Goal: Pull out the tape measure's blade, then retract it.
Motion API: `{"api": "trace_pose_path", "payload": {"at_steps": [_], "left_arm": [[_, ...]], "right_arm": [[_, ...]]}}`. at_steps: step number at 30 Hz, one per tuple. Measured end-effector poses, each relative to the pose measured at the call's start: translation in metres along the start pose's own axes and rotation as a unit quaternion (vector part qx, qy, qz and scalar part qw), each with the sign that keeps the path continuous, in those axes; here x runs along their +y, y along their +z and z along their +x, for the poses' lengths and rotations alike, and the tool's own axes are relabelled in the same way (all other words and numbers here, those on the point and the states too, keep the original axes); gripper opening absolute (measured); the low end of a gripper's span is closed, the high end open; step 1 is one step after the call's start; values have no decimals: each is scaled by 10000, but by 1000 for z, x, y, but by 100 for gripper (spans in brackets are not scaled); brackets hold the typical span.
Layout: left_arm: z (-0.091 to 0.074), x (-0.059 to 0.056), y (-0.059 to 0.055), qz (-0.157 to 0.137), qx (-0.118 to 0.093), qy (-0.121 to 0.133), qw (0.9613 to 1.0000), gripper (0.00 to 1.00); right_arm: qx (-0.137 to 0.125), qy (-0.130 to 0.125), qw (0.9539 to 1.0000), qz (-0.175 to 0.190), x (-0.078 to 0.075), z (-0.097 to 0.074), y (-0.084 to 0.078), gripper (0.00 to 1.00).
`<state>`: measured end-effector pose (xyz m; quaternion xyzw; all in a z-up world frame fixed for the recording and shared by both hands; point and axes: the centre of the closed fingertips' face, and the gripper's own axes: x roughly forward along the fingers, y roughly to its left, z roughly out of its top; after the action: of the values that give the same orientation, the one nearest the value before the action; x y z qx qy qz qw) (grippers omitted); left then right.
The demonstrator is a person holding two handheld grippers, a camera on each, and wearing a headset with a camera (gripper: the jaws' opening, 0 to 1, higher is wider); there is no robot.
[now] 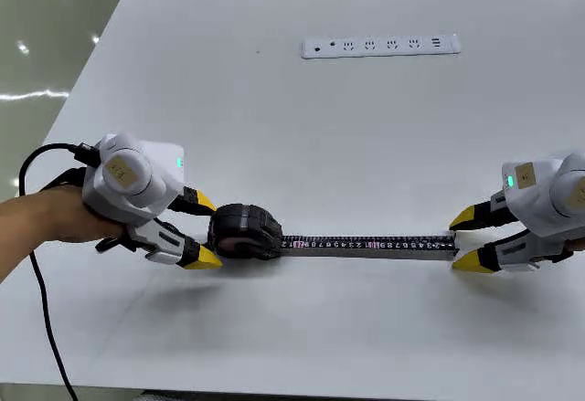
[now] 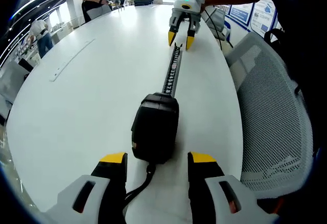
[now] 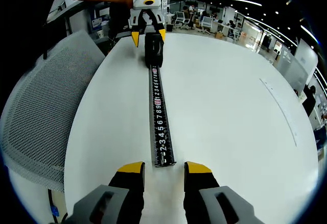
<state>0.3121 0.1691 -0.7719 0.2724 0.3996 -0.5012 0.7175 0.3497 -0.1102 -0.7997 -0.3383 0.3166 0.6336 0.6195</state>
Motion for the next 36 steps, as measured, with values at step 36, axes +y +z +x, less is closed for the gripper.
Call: {"api": "trace_pose_path", "payload": {"at_steps": [36], "left_arm": [[-13, -37, -7, -1365, -856, 737, 9842, 74]], "right_arm": [[-565, -850, 9877, 1181, 32, -27, 6, 53]]}}
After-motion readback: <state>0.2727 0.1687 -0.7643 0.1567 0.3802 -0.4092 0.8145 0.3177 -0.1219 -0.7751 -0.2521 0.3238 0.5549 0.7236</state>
